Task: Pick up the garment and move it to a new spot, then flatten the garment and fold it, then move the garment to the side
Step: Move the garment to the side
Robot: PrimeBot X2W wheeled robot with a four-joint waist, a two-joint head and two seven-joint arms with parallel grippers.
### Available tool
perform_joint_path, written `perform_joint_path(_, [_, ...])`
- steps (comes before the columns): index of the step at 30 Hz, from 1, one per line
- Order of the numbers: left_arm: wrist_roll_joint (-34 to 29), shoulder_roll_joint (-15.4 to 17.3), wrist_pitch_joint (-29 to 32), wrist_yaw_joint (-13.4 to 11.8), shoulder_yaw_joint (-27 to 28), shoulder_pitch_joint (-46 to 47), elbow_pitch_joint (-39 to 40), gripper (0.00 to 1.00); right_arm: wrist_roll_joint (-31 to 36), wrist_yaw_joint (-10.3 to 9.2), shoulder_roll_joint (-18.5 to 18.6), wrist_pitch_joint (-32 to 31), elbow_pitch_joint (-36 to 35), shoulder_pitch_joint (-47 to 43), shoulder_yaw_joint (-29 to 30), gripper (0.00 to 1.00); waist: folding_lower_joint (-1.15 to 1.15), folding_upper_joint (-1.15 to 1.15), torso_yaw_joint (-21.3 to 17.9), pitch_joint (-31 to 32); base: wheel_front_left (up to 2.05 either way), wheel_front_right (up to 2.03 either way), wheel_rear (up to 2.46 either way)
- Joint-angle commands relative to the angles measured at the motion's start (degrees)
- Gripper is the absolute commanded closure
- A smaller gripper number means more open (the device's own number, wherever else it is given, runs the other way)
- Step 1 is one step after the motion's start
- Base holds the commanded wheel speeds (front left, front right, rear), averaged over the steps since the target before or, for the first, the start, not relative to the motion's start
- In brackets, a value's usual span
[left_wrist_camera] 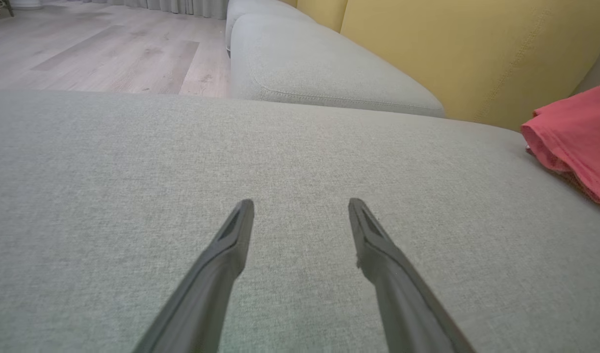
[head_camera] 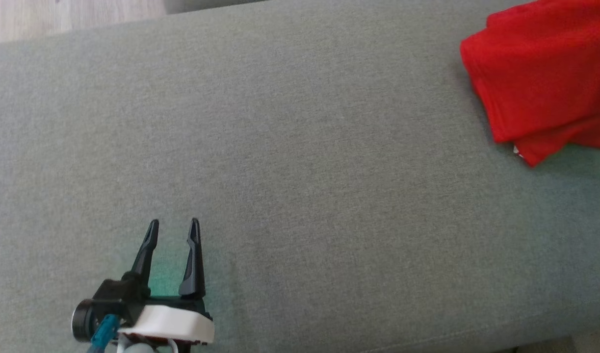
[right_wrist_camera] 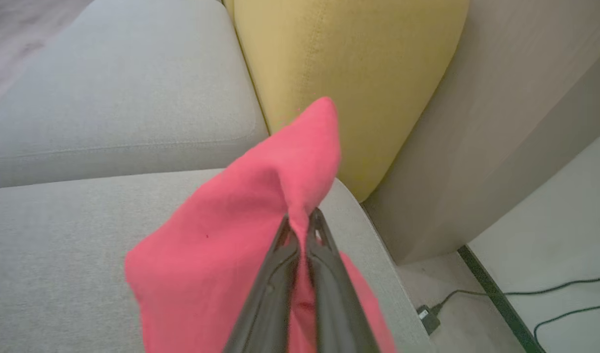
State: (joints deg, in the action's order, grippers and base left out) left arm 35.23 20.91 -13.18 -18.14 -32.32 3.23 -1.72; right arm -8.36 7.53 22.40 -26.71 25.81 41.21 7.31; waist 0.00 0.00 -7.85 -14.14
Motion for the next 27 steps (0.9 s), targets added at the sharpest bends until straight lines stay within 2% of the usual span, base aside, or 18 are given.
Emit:
perform_joint_path(1, [-0.5,0.5,-0.6,0.0,1.5,1.9,1.3,0.00,1.1,-0.04,1.0,0.9,-1.1,1.6,0.4,0.00,0.00,0.00,0.2,-0.5,0.00,0.00,0.00])
perform_joint_path(6, [-0.7,0.4,-0.4,0.1,1.1,2.4,1.1,0.00,3.6,-0.04,-0.6,2.5,1.4,0.7,4.1,0.00,0.00,0.00,0.4,-1.1,0.00,0.00,0.00])
perform_joint_path(11, [-0.7,0.5,-0.2,0.1,0.9,2.8,0.9,0.00,5.2,-0.04,-2.2,4.3,2.7,-0.1,5.1,0.00,0.00,0.00,0.2,-1.2,0.00,0.00,0.00])
perform_joint_path(20, [-0.8,0.8,-0.3,-0.1,1.1,3.6,1.2,0.00,5.2,-0.04,-4.3,10.1,-0.8,-0.9,0.3,0.00,0.00,0.00,0.2,1.3,0.00,0.00,0.00])
perform_joint_path(27, [0.2,0.8,-0.4,-0.4,2.5,3.9,1.1,0.00,4.2,-0.04,-7.6,15.2,-5.6,-4.6,-4.5,0.00,0.00,0.00,2.0,5.3,0.00,0.00,0.00])
